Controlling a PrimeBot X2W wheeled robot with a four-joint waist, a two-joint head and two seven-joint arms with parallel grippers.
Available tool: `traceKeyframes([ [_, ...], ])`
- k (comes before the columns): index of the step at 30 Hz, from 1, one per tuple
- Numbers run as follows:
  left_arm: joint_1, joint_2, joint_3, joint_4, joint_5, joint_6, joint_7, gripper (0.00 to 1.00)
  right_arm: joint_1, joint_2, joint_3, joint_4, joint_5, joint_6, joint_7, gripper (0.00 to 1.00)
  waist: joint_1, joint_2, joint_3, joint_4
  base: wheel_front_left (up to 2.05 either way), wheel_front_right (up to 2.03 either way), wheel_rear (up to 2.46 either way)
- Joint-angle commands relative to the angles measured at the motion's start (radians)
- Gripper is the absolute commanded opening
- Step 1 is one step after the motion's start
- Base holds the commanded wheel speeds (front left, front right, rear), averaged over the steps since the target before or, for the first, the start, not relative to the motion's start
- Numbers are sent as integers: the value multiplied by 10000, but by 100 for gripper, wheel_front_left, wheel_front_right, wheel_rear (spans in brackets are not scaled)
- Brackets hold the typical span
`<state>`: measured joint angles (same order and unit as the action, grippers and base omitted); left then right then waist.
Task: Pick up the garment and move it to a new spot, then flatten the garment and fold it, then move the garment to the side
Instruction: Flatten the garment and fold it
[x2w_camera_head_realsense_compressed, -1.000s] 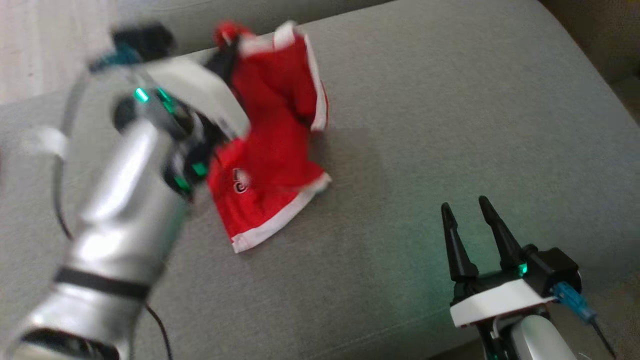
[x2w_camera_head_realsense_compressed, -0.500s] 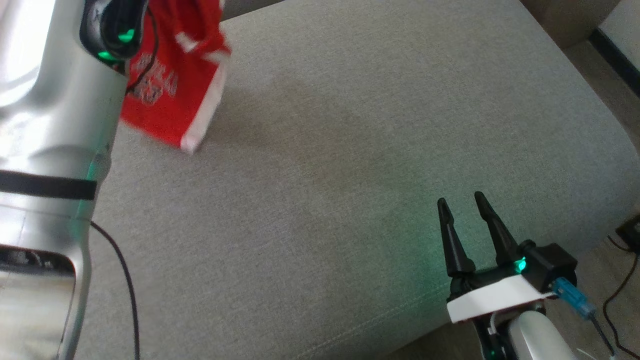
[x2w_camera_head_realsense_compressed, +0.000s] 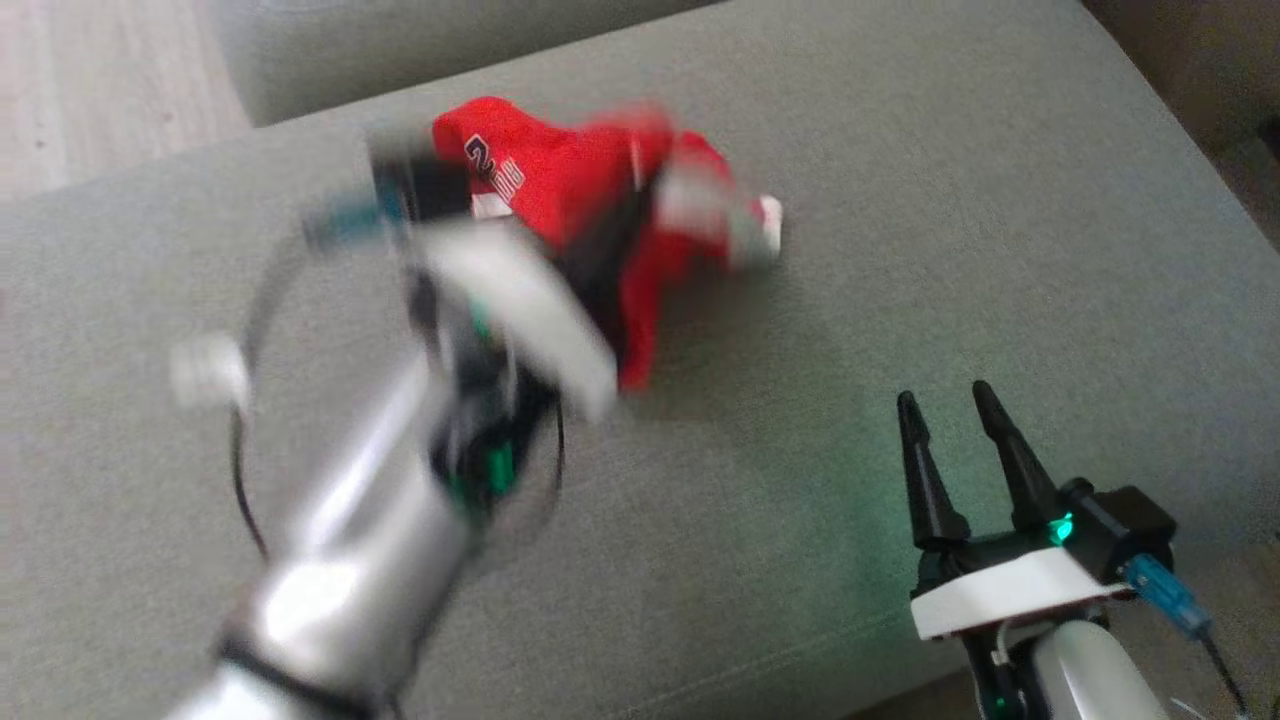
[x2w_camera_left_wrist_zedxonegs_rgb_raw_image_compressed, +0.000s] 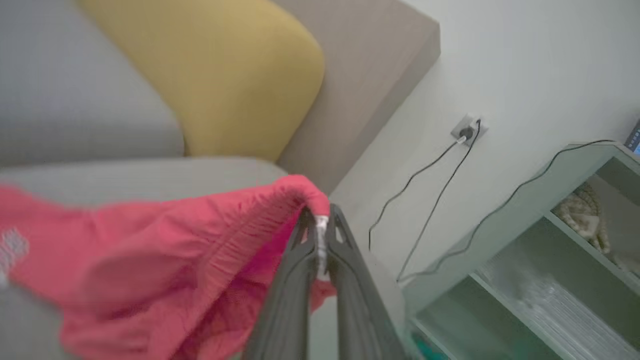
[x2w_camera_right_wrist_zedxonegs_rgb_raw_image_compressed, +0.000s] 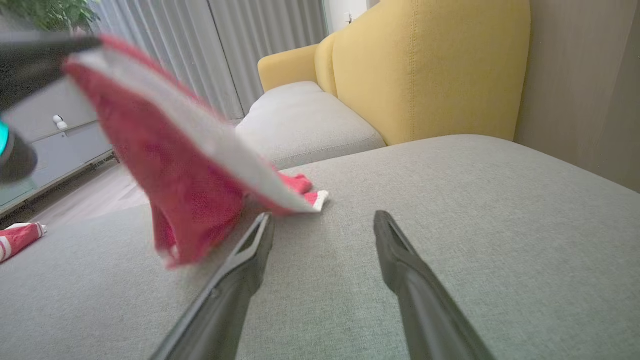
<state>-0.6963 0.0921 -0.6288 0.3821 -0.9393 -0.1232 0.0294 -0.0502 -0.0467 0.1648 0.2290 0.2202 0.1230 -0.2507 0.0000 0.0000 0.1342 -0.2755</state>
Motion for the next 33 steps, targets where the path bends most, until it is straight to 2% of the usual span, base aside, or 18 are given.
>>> traceKeyframes([
  [1, 399, 388, 267, -728, -161, -7, 4, 0, -111, -36, 124, -296, 32, 77, -111, 100, 0, 0, -175, 176, 0, 0, 0],
  [6, 3653, 1419, 309, -2516, -764, 830, 128, 0, 359, -36, -197, -314, -118, 77, -111, 100, 0, 0, -478, 761, 0, 0, 0],
  [10, 5456, 2212, 356, -3350, -916, 1526, 234, 0, 618, -36, -310, -293, -223, 77, -111, 100, 0, 0, -648, 1274, 0, 0, 0],
  [15, 6661, 2648, 558, -3668, -989, 2099, 8, 0, 674, -35, -314, -280, -302, 77, -111, 100, 0, 0, -865, 1852, 0, 0, 0],
  [16, 6661, 2648, 558, -3668, -989, 2099, 8, 0, 674, -35, -314, -280, -302, 77, -111, 100, 0, 0, -865, 1852, 0, 0, 0],
  [17, 6809, 2782, 639, -3435, -710, 2363, -264, 0, 682, -35, -238, -256, -346, 77, -111, 100, 0, 0, -962, 2018, 0, 0, 0],
  [19, 6838, 2839, 641, -3267, -529, 2487, -390, 0, 692, -35, -210, -236, -371, 77, -111, 100, 0, 0, -1027, 2091, 0, 0, 0],
  [21, 6863, 2916, 617, -2693, 70, 2884, -877, 0, 770, -35, -206, -169, -434, 77, -111, 100, 0, 0, -1252, 2242, 0, 0, 0],
  [24, 6893, 2703, 579, -2323, 180, 2949, -1189, 0, 856, -35, -238, -170, -497, 77, -111, 100, 0, 0, -1350, 2358, 0, 0, 0],
  [25, 6871, 2654, 562, -2218, 265, 2976, -1315, 12, 877, -35, -230, -156, -519, 77, -111, 100, 0, 0, -1375, 2390, 0, 0, 0],
  [26, 6853, 2600, 560, -2105, 332, 3028, -1431, 43, 891, -35, -229, -144, -535, 77, -111, 100, 0, 0, -1399, 2416, 0, 0, 0],
  [27, 6825, 2567, 527, -1999, 430, 3065, -1529, 82, 906, -35, -240, -136, -544, 77, -111, 100, 0, 0, -1426, 2441, 0, 0, 0],
  [28, 6798, 2547, 495, -1908, 559, 3111, -1663, 100, 921, -35, -248, -132, -551, 77, -111, 100, 0, 0, -1451, 2460, 0, 0, 0],
  [33, 6750, 2489, 529, -1701, 1440, 3545, -2570, 100, 1056, -35, -371, -162, -592, 77, -111, 100, 0, 0, -1588, 2579, 0, 0, 0],
])
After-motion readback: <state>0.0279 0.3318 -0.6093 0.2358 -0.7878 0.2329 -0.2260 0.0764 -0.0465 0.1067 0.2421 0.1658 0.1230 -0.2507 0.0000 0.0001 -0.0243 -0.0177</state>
